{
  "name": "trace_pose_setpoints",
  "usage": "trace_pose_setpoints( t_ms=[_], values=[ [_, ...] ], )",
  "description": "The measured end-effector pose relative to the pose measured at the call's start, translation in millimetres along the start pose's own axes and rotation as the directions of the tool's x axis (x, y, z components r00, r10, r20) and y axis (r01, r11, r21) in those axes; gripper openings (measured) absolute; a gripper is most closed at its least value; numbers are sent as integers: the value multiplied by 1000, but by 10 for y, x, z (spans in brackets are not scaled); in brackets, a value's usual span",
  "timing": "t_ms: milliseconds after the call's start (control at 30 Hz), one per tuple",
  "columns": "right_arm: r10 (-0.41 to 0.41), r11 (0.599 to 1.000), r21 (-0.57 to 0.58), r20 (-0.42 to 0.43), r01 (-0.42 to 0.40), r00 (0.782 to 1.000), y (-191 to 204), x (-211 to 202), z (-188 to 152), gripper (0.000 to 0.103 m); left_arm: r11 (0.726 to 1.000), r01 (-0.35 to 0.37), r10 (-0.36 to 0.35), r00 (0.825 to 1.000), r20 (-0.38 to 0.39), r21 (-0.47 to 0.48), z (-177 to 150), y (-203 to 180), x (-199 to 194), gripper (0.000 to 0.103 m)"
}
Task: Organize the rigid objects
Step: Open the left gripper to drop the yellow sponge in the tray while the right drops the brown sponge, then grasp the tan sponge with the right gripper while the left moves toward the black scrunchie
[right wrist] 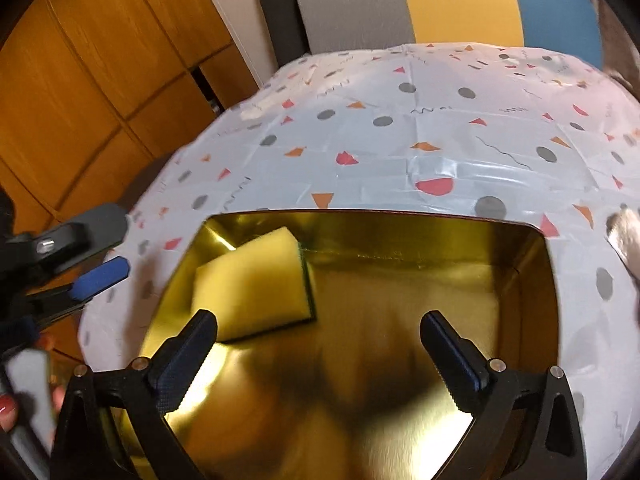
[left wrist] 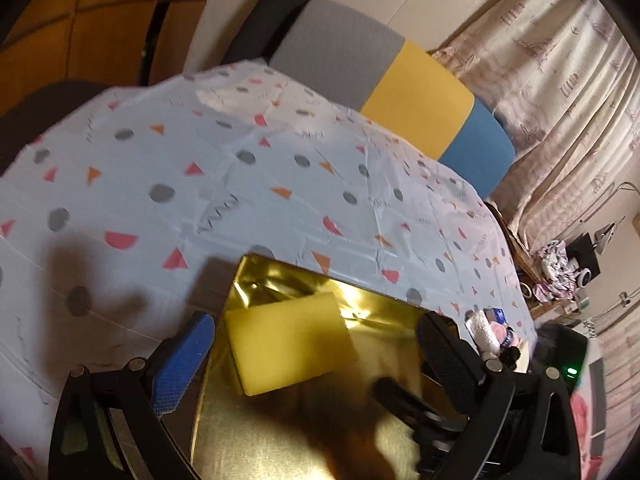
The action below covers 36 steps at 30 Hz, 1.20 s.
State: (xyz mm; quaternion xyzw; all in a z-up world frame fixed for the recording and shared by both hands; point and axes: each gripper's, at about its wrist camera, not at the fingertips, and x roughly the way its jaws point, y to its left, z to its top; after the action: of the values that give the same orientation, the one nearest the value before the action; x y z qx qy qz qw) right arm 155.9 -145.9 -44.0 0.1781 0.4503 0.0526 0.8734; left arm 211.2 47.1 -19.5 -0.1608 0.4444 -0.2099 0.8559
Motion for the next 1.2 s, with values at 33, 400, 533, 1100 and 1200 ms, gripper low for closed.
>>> trace_pose_setpoints(
  t_ms=[33, 400, 533, 1100, 1200],
  values=[
    [12, 1000, 12, 6, -12, 1000, -20, -68, -32, 103, 1000, -9, 9, 1000, 10, 4, -13, -6, -23, 103],
    [-40, 996, -78, 114, 50, 993, -188, -843, -420, 103, 992, -27, 20, 998, 62, 120, -511, -453, -216, 103],
    [-107, 986, -113, 152, 125, 983, -380, -1088, -562, 103, 984, 18, -29, 998, 57, 178, -749, -749, -246, 103],
    [-326, 941, 123, 79, 315, 942, -1920, -1640, -1430, 103, 907, 201, -159, 977, -142, 371, -1667, -1985, 88, 103],
    [-355, 925, 177, 74, 338, 932, -2165, -1753, -1578, 103, 893, 210, -156, 974, -165, 398, -1773, -2142, 151, 103]
  ],
)
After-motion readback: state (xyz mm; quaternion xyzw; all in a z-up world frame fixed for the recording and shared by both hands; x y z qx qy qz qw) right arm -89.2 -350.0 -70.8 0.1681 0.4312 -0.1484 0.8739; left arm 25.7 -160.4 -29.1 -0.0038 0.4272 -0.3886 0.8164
